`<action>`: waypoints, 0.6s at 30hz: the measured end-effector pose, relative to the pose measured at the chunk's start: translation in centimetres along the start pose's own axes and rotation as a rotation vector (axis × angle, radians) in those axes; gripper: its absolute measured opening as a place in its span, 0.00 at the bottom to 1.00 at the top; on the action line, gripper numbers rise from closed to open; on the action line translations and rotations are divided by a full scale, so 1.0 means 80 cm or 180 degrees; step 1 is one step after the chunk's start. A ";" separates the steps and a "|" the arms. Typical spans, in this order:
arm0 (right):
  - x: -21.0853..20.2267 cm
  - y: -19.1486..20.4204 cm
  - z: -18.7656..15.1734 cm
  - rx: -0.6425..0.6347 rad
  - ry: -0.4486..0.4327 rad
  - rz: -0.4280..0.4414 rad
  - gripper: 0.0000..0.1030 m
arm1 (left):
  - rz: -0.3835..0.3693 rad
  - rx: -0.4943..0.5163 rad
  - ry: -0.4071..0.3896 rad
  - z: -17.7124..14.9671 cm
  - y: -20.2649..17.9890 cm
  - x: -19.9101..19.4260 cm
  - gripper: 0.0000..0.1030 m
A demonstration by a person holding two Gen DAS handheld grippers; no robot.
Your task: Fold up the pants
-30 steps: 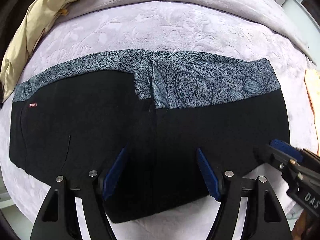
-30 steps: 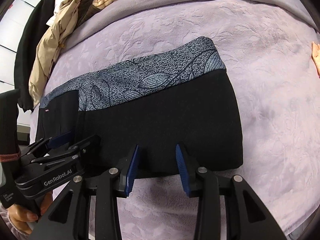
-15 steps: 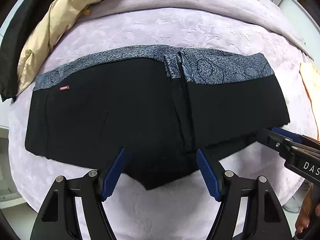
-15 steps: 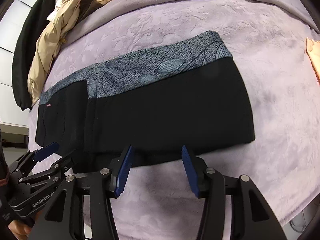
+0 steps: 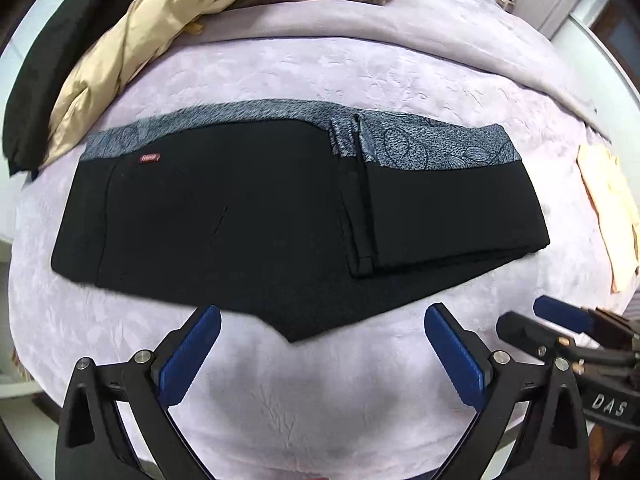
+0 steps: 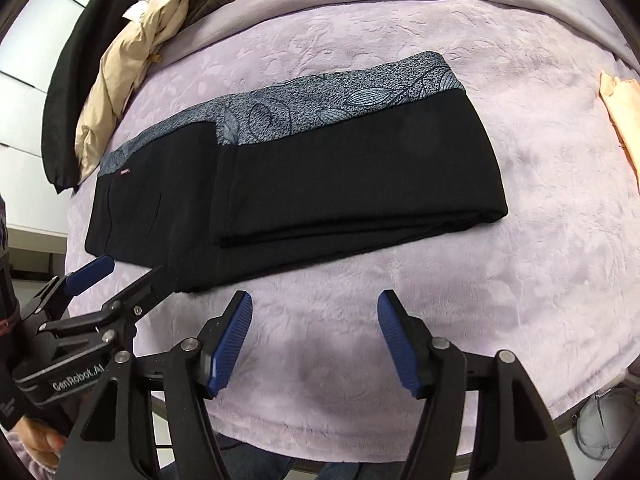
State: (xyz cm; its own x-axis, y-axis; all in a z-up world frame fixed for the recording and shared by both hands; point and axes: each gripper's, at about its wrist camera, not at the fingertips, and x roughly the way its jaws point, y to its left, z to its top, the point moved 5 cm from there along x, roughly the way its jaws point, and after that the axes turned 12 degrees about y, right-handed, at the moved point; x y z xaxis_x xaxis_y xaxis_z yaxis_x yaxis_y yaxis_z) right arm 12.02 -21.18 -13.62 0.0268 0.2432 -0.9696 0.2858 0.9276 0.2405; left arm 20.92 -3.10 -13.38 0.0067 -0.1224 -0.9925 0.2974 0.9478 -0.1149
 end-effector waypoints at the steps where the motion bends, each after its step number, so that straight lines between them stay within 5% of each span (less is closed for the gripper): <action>1: -0.001 0.000 -0.003 -0.0024 0.0002 0.0001 0.71 | 0.0020 -0.0037 -0.0006 0.000 0.000 -0.004 0.99; 9: -0.021 -0.003 -0.046 -0.0281 -0.0135 -0.0150 1.00 | 0.0229 -0.0201 -0.0042 -0.030 -0.012 -0.023 0.99; 18: -0.033 -0.025 -0.097 -0.0320 -0.0033 -0.0064 1.00 | 0.0291 -0.0398 -0.0053 -0.078 -0.013 -0.042 0.99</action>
State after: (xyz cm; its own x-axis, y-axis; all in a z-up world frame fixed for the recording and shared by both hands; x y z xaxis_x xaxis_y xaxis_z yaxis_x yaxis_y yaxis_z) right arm 3.92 -21.51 -11.21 0.0321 0.2218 -0.9746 0.1888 0.9562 0.2238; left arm 14.62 -1.84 -10.17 0.0444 -0.0377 -0.9983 0.1736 0.9844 -0.0295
